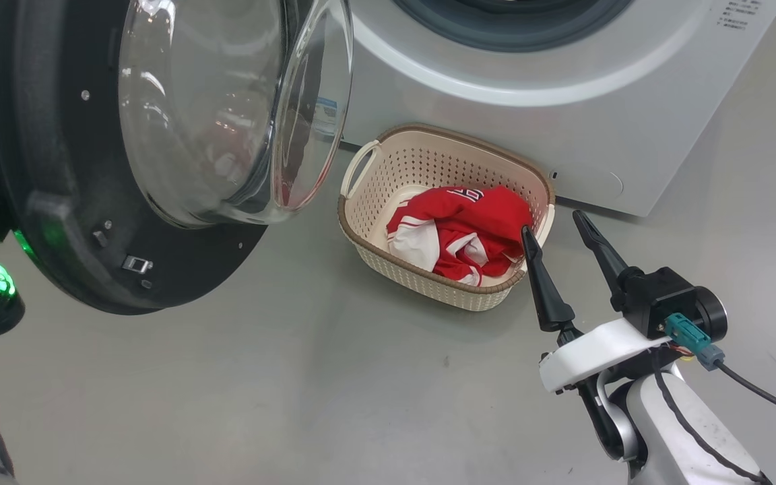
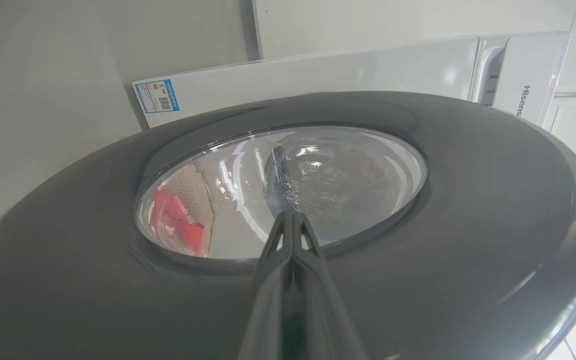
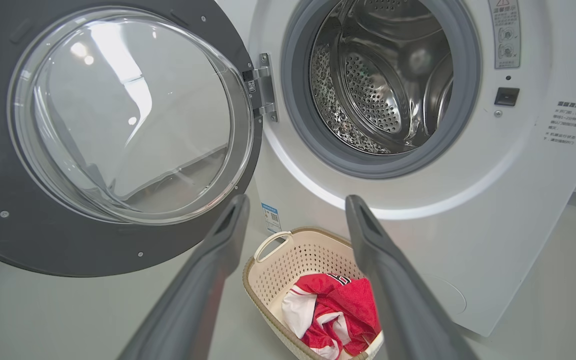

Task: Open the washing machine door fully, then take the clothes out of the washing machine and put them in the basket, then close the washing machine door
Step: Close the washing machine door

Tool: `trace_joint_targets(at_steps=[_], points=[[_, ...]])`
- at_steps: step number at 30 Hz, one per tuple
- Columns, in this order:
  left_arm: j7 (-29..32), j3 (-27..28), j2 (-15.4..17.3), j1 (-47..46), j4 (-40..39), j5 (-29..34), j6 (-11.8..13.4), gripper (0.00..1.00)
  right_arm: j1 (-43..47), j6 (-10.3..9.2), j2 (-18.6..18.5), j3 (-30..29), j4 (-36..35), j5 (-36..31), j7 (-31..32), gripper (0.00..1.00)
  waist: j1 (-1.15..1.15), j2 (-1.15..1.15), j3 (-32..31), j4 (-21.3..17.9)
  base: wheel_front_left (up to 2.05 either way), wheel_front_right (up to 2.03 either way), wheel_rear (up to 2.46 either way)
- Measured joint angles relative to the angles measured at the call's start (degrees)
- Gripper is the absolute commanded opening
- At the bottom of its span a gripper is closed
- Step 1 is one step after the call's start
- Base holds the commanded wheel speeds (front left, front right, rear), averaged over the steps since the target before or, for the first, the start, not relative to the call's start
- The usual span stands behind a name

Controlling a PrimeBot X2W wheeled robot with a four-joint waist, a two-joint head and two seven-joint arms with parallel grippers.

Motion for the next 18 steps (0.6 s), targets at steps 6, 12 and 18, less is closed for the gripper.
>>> trace_joint_targets(at_steps=[6,12,18], points=[[3.58,-1.69,-3.12,1.27,-2.44,-0.56,-0.62,0.00,0.49,-0.01,0.24,0.01,0.27,0.33,-0.19,1.00,0.00,0.00,-0.70,0.32,0.00,0.00,0.00],[6.69,-2.44,-5.83,3.27,-5.61,-1.86,-0.70,0.00,0.87,-0.01,0.55,0.00,0.60,0.48,-0.37,1.00,0.00,0.00,-1.60,0.59,0.00,0.00,0.00],[9.23,-3.15,-8.43,5.70,-7.86,-3.43,-0.71,0.00,1.07,-0.02,0.74,0.00,0.85,0.49,-0.85,1.00,0.00,0.00,-2.35,0.67,0.00,0.00,0.00]])
